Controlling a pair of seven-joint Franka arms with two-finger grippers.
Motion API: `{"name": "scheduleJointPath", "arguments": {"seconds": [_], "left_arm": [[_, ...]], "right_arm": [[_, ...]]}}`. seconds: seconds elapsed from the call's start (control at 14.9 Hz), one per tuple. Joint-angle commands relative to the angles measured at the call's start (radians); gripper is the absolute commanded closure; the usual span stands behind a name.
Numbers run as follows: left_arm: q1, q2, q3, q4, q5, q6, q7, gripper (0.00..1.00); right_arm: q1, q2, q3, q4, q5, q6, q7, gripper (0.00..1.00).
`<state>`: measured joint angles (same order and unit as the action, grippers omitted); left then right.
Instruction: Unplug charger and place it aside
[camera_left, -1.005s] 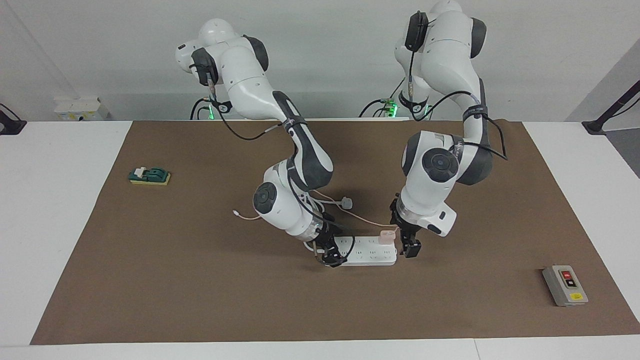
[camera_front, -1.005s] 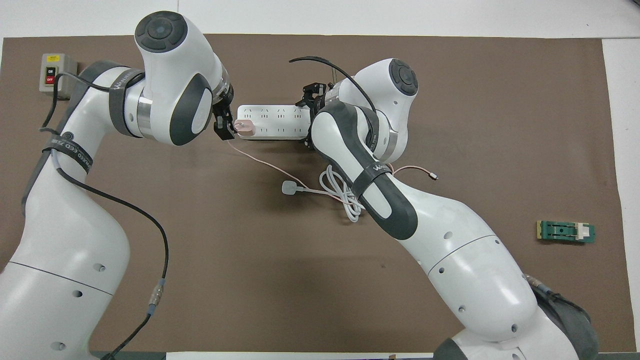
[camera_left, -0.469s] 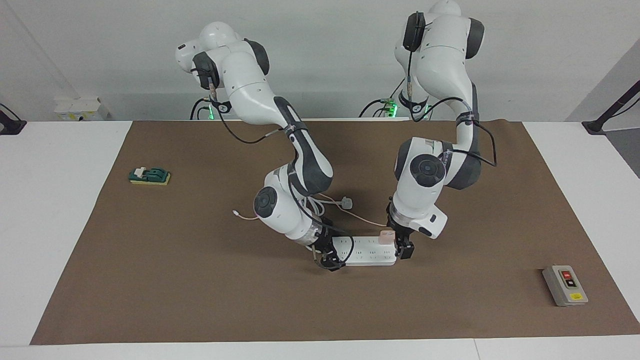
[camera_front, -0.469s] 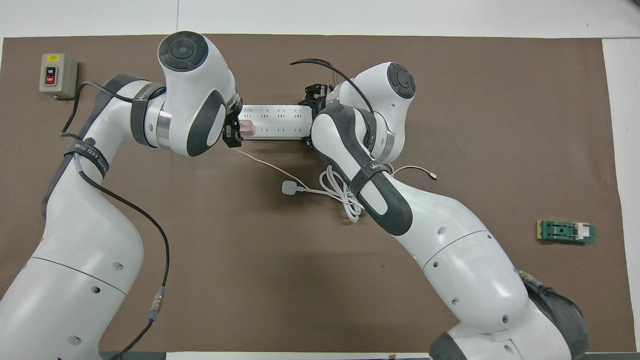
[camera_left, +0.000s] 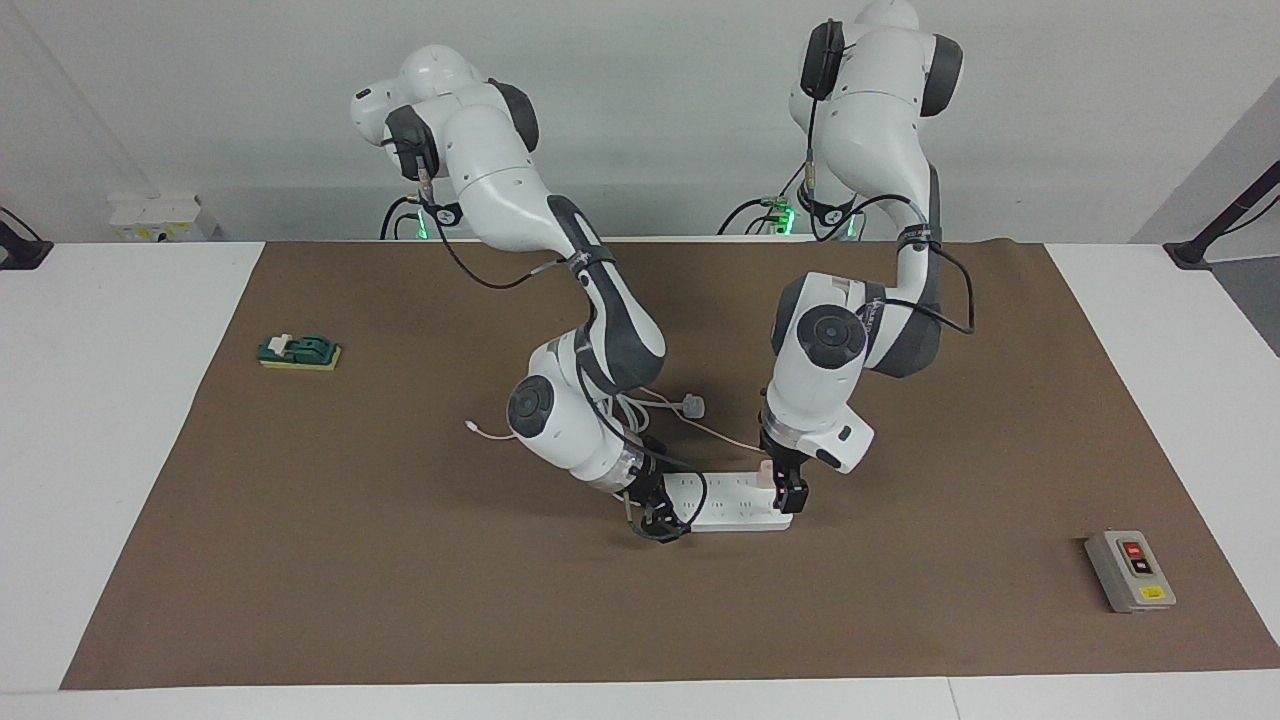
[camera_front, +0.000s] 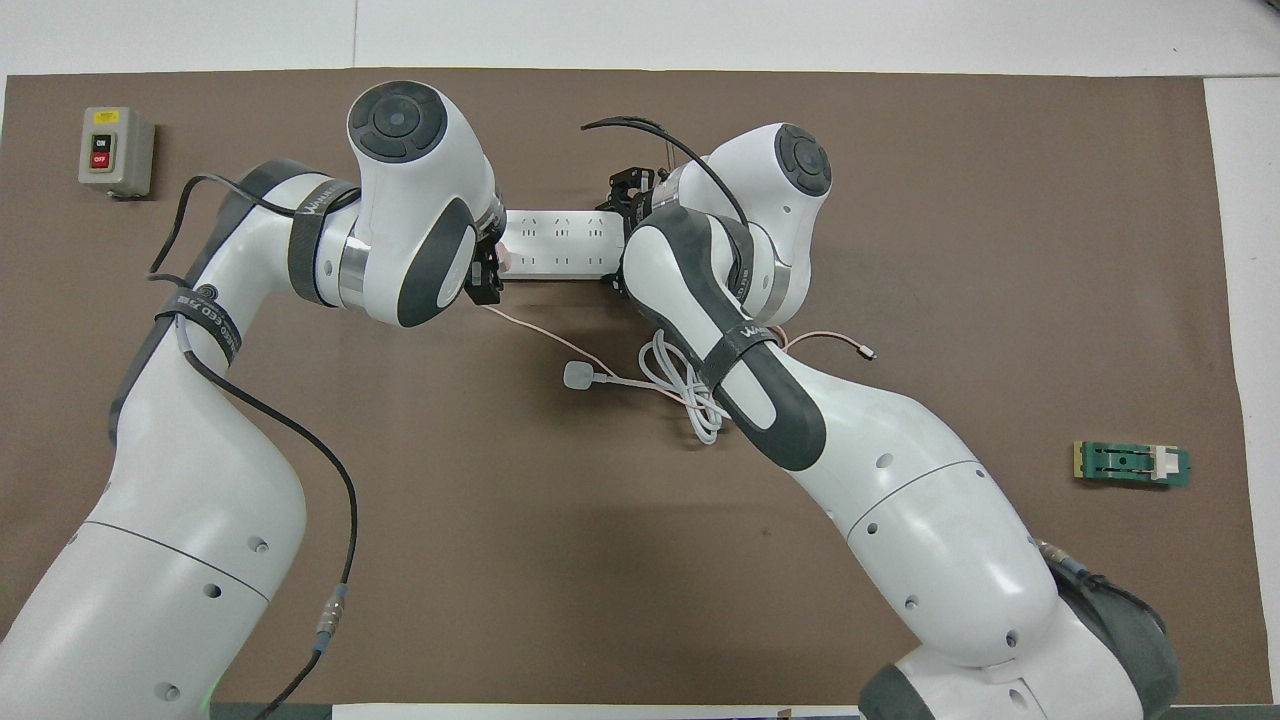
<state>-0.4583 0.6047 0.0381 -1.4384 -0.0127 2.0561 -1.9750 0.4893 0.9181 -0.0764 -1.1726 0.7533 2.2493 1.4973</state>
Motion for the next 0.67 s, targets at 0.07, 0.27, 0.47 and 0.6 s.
{"name": "scheduleJointPath", "arguments": {"seconds": [0.07,0.27,0.47,0.6], "left_arm": [[-0.011,-0.045,0.014,-0.063,0.02,0.033,-0.013,0.3],[-0.003,-0.049,0.016,-0.079,0.022,0.032,-0.011,0.63],[0.003,-0.049,0.016,-0.074,0.022,0.033,-0.008,1.0],[0.004,-0.049,0.016,-0.071,0.022,0.035,-0.005,1.0]], "right_arm": [[-0.003,0.034,0.006,0.01,0.0,0.039,-0.057,0.78],[-0.005,0.034,0.007,0.002,0.003,0.055,-0.063,0.77],[-0.003,0.033,0.007,-0.002,0.006,0.056,-0.075,0.77],[-0.003,0.033,0.007,-0.004,0.008,0.064,-0.086,0.76]]}}
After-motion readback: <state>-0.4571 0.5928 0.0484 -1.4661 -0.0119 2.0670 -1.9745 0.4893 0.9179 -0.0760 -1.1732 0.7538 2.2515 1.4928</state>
